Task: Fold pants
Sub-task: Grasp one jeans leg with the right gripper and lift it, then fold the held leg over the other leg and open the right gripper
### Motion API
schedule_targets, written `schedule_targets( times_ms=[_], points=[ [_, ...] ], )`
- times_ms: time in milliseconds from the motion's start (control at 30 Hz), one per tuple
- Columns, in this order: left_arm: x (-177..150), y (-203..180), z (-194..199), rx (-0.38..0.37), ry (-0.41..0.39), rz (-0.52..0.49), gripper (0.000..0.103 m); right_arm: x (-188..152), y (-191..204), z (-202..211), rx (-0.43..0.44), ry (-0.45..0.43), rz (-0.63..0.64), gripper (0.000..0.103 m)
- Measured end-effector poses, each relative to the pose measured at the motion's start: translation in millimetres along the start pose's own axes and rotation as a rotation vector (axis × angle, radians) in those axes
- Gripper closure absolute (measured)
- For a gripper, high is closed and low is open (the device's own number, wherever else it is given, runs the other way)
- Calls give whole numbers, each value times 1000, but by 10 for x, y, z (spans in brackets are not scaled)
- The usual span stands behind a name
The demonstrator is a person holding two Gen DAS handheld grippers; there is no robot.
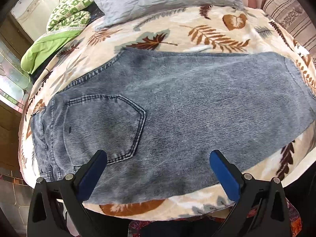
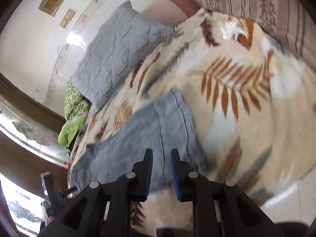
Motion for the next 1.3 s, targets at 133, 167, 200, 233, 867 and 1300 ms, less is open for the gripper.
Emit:
schedule_targets(
  times_ms=[133, 167, 200, 233, 867, 1300],
  points=[
    [-65, 94, -248, 8, 61, 12, 0, -271, -82, -62, 3, 63, -68, 55],
    [-99, 111, -296, -3, 77, 21, 0, -313, -112, -85, 10, 73, -92, 45],
    [-123, 137, -312, -29, 72, 42, 0, -331, -127, -115, 17, 77, -113, 45],
    [-142, 168, -313, -43, 75, 62, 0, -334, -138, -141, 11, 77, -121, 45],
    [-190, 556, -87, -75, 29, 147, 0, -104, -94, -352, -20, -94, -221, 81],
    [-430, 1101, 5, -80, -22, 282, 0, -573, 1424, -339, -85, -131, 277, 83]
  ],
)
Point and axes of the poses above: each gripper's, at about its wrist camera, not at the fingertips, and z roughly against the way its jaws point, y to its left, x to its top, the point moved 6 cm from there along -z, roughly the way its jaws point, and after that the axes turned 13 degrees about -z, right-handed, at the moved point
